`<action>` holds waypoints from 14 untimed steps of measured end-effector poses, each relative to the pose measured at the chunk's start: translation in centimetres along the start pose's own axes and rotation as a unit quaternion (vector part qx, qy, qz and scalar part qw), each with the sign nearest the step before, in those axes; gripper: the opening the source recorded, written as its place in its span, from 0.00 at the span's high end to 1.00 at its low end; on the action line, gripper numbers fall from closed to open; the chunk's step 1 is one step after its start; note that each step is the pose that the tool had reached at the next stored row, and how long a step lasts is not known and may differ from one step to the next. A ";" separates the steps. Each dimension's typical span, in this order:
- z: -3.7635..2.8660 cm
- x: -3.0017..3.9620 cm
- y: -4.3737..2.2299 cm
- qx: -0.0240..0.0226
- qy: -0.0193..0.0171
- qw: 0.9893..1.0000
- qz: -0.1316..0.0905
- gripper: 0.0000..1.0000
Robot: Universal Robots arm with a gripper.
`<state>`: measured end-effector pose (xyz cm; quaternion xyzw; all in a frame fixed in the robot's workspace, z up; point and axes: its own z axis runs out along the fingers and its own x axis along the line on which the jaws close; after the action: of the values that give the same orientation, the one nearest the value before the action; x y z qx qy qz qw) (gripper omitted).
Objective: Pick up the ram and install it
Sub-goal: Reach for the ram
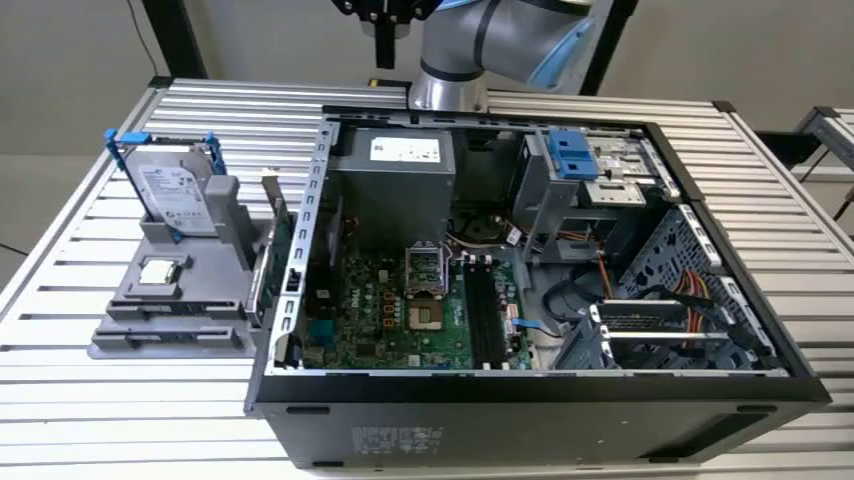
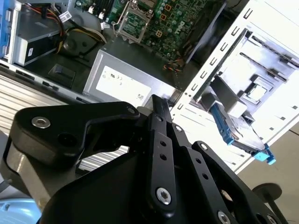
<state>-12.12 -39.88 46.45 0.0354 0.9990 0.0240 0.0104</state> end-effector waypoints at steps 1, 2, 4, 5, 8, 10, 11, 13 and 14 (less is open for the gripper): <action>-0.03 0.00 0.00 0.000 0.000 1.000 0.000 1.00; -0.06 0.00 0.00 0.000 0.000 1.000 0.000 1.00; -0.13 0.00 0.01 0.000 0.000 1.000 0.000 1.00; -0.16 0.00 0.01 0.000 0.000 1.000 0.000 1.00; -0.24 -0.01 0.01 0.000 0.000 1.000 0.000 1.00; -0.24 -0.01 0.01 0.000 0.000 1.000 0.000 1.00; -0.25 -0.01 0.00 0.000 0.000 1.000 0.000 1.00; -0.25 0.00 -0.04 0.000 0.000 1.000 0.000 1.00; -0.26 0.02 -0.09 0.000 0.000 1.000 0.000 1.00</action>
<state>-12.15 -39.97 46.70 0.0354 0.9990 0.0240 0.0103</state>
